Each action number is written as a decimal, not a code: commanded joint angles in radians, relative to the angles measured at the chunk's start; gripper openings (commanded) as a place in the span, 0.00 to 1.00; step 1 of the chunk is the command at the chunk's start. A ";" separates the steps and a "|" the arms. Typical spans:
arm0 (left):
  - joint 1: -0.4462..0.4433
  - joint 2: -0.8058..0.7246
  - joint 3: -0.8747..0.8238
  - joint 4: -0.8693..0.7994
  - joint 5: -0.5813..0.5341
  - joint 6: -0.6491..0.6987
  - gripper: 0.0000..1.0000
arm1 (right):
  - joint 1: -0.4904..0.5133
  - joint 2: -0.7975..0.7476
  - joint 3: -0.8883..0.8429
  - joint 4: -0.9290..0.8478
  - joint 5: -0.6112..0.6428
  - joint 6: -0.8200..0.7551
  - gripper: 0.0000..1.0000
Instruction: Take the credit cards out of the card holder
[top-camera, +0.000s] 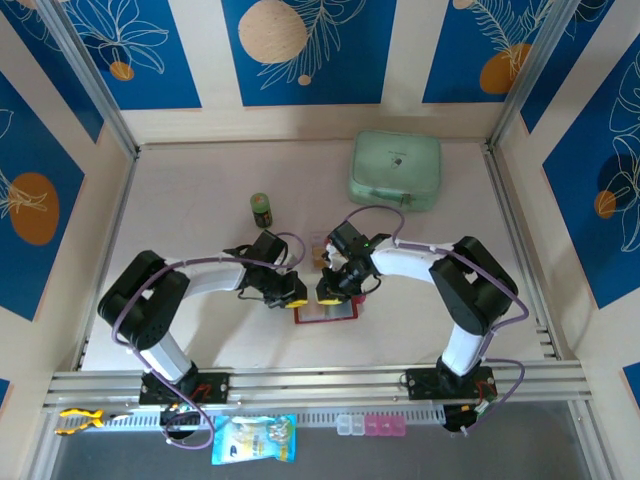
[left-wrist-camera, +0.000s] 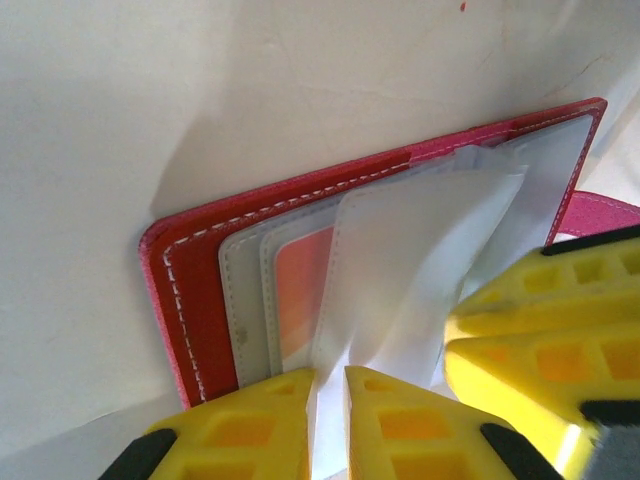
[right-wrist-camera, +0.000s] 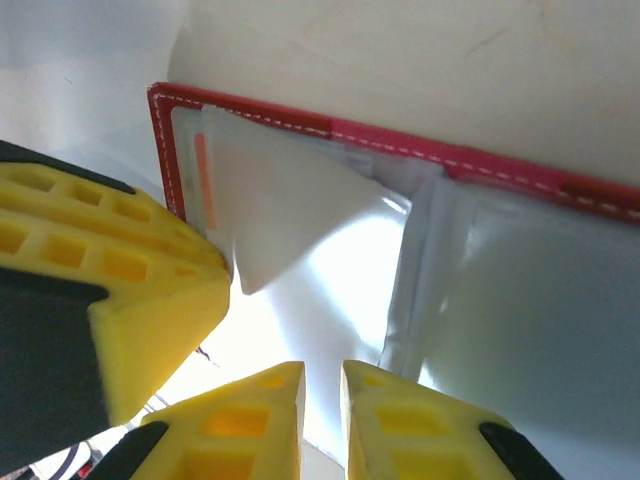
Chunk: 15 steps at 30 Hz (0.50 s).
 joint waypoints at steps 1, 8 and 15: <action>-0.009 0.030 0.012 -0.007 0.008 -0.012 0.16 | -0.001 -0.022 -0.006 -0.061 0.036 -0.005 0.18; -0.009 0.028 0.017 -0.013 0.003 -0.012 0.17 | -0.014 0.000 -0.024 -0.027 0.006 0.002 0.16; -0.009 0.011 0.015 -0.013 -0.004 -0.016 0.24 | -0.020 0.020 -0.038 -0.007 0.000 0.011 0.13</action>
